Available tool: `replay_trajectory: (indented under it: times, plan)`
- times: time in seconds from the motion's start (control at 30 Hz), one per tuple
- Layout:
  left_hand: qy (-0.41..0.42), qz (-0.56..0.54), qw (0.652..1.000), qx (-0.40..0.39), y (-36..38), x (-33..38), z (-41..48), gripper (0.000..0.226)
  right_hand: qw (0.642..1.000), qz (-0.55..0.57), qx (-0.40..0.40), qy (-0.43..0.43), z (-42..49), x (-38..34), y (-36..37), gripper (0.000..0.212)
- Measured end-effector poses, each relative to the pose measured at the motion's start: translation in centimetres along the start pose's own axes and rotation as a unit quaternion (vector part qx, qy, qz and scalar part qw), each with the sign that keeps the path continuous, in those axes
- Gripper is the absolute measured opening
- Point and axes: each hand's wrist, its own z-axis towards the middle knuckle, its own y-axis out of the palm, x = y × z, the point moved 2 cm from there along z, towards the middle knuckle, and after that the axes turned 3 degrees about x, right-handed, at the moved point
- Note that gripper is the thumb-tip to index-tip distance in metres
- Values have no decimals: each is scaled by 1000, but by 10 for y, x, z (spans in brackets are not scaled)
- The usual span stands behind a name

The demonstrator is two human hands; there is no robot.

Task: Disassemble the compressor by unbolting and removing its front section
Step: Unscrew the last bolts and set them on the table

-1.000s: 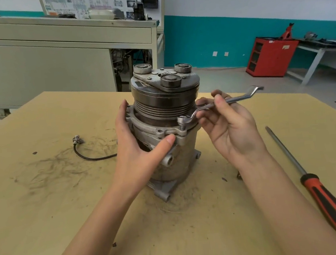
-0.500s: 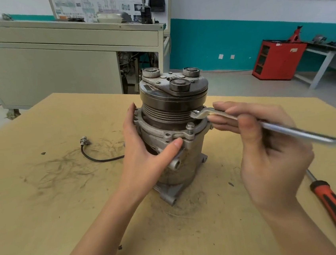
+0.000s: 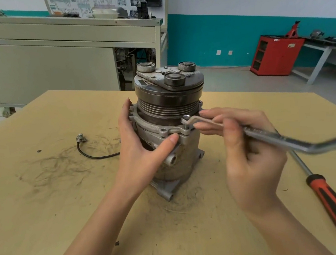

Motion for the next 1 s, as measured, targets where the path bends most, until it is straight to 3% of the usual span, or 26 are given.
replay_trajectory:
  times: [0.1,0.23,0.3,0.4,0.5,0.57,0.7,1.0]
  plan:
    - [1,1,1000,0,0,-1,0,113,985,114,20,129,12,13,-9,16]
    - [7,0,1000,4,1,-1,0,114,899,273,-8,343,35,35,-14,28]
    - [11,0,1000,6,1,-1,1,113,871,299,15,389,37,39,-14,32]
    - [10,1,1000,4,0,-2,1,112,903,263,75,330,31,36,-16,32]
    - [5,1,1000,2,0,-3,1,113,970,117,110,185,21,20,-20,26]
    - [3,-1,1000,0,0,-3,1,112,987,62,103,107,16,9,-15,19]
    - [6,3,1000,3,0,-3,1,112,997,32,57,29,9,-2,-3,14]
    - [6,0,1000,3,0,-2,0,112,998,-28,-19,-46,-2,2,-2,16]
